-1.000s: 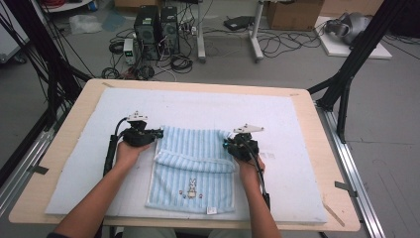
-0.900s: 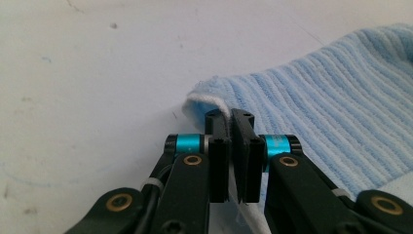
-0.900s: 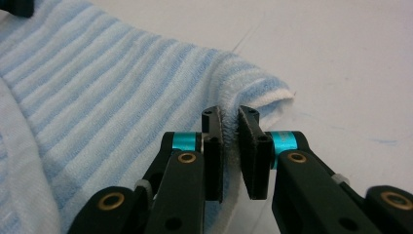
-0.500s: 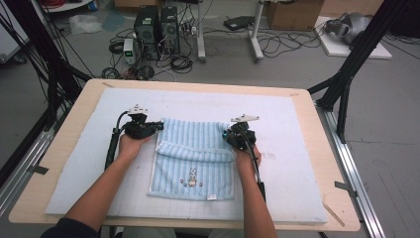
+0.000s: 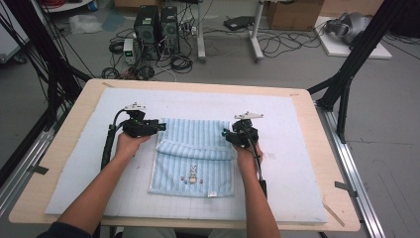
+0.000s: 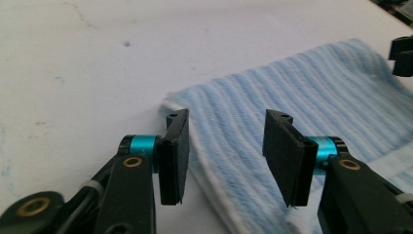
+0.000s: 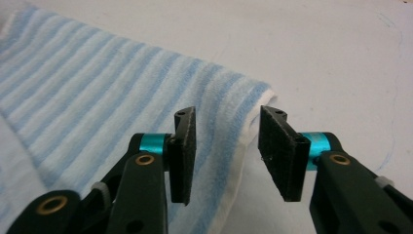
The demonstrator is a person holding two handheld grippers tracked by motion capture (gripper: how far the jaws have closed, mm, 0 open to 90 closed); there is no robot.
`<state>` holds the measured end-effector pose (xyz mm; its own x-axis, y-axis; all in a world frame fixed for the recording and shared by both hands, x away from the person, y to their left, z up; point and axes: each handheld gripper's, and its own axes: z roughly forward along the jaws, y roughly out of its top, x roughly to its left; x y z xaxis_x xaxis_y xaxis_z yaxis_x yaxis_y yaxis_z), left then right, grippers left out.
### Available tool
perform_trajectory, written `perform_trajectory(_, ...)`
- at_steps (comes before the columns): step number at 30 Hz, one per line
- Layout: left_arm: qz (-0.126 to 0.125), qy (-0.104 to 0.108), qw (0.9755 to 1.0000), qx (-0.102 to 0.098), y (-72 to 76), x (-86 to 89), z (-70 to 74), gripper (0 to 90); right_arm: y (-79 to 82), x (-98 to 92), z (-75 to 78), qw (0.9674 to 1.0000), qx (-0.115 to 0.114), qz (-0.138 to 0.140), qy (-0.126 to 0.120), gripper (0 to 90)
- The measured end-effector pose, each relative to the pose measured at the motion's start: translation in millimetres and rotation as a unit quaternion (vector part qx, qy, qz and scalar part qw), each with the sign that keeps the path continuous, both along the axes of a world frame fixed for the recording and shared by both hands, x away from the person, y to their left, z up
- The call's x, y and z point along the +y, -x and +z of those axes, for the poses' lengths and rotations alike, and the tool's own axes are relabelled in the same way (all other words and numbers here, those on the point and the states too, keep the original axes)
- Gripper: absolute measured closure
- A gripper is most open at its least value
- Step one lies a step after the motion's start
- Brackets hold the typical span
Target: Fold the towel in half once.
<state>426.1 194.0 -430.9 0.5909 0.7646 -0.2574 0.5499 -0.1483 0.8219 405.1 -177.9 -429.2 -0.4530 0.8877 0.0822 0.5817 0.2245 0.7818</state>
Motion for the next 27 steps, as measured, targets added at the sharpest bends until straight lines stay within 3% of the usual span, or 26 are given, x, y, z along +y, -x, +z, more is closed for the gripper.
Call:
perform_trajectory(3, -0.008, 0.012, 0.9999, 0.002, 8.7, -1.4, -0.8, 50.9, 6.9, -3.8, 2.9, 0.9999, 0.001, 0.011, -0.003, 53.2)
perform_trajectory(5, -0.021, 0.008, 0.9997, 0.009, 13.8, -3.8, -2.6, 51.0, 11.5, -6.2, 6.3, 0.9998, 0.008, 0.018, -0.01, 51.8)
perform_trajectory(11, -0.046, 0.002, 0.9988, 0.015, 27.7, -9.6, -7.9, 52.3, 30.5, -12.4, 13.8, 0.9987, -0.004, 0.048, -0.018, 50.8)
perform_trajectory(13, -0.058, -0.002, 0.9981, 0.022, 31.0, -11.0, -7.6, 51.9, 35.9, -17.1, 12.6, 0.998, 0.002, 0.056, -0.029, 50.3)
perform_trajectory(18, -0.07, 0.006, 0.9974, 0.016, 42.2, -10.0, -6.4, 51.4, 52.1, -29.5, 10.4, 0.9946, 0.004, 0.08, -0.066, 49.8)
perform_trajectory(21, -0.075, -0.003, 0.997, 0.018, 46.5, -9.4, -9.1, 51.5, 61.3, -32.8, 9.1, 0.9915, 0.003, 0.099, -0.084, 49.2)
perform_trajectory(23, -0.075, -0.02, 0.9967, 0.023, 48.7, -11.2, -11.9, 52.1, 66.2, -31.6, 5.8, 0.9911, 0.008, 0.107, -0.078, 51.3)
perform_trajectory(25, -0.078, -0.03, 0.9962, 0.024, 50.8, -12.8, -14.4, 55.8, 67.6, -30.5, 1.5, 0.9912, 0.012, 0.111, -0.07, 57.8)
perform_trajectory(27, -0.083, -0.048, 0.9952, 0.018, 53.8, -14.6, -16.4, 65.3, 68.6, -29.7, -2.8, 0.9911, 0.018, 0.114, -0.066, 66.3)
